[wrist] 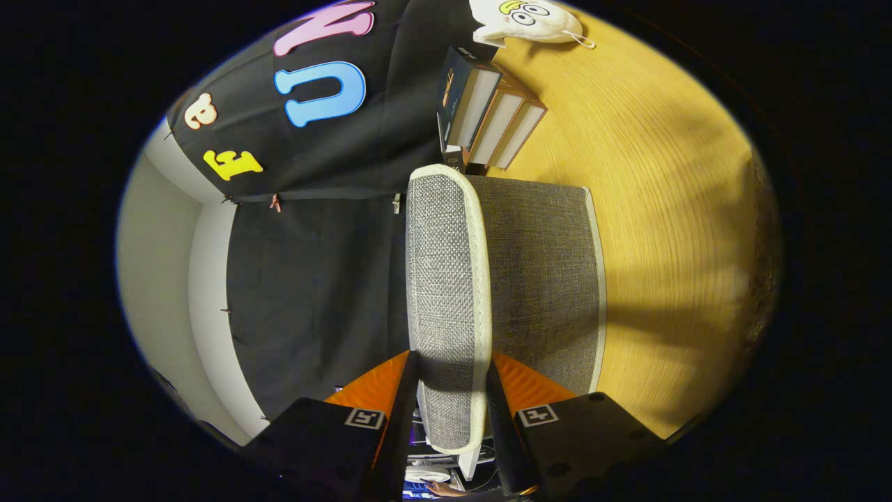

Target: Open the storage box then place both shoes into the box .Put the left shoe in first, then the right shoe, with the right side of both shoes facing outward in a uniform manner.

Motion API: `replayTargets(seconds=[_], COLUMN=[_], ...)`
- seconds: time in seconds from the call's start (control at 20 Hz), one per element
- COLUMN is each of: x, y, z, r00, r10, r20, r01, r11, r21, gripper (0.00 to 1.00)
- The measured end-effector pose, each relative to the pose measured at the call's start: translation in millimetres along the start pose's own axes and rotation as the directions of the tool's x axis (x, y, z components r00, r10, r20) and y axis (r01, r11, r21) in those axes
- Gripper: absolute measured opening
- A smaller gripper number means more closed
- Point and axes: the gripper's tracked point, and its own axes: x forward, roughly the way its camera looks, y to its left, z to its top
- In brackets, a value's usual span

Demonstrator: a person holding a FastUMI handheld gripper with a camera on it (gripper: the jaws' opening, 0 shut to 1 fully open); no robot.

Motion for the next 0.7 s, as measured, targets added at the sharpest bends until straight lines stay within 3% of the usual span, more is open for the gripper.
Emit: replayTargets(seconds=[0.1,0.2,0.35,0.7], x=[-3.9,-5.2,-9.5,3.4], y=[10.0,16.0,42.6,102.5], z=[12.2,17.6,16.8,21.0], r00=[0.997,0.994,0.988,0.964], r10=[0.019,0.018,0.067,0.117], r20=[0.068,0.107,0.139,0.24], r01=[-0.019,-0.015,-0.06,-0.075], r11=[1.0,0.999,0.997,0.981], r21=[-0.002,-0.034,-0.055,-0.179], gripper=[0.14,0.07,0.05,0.05])
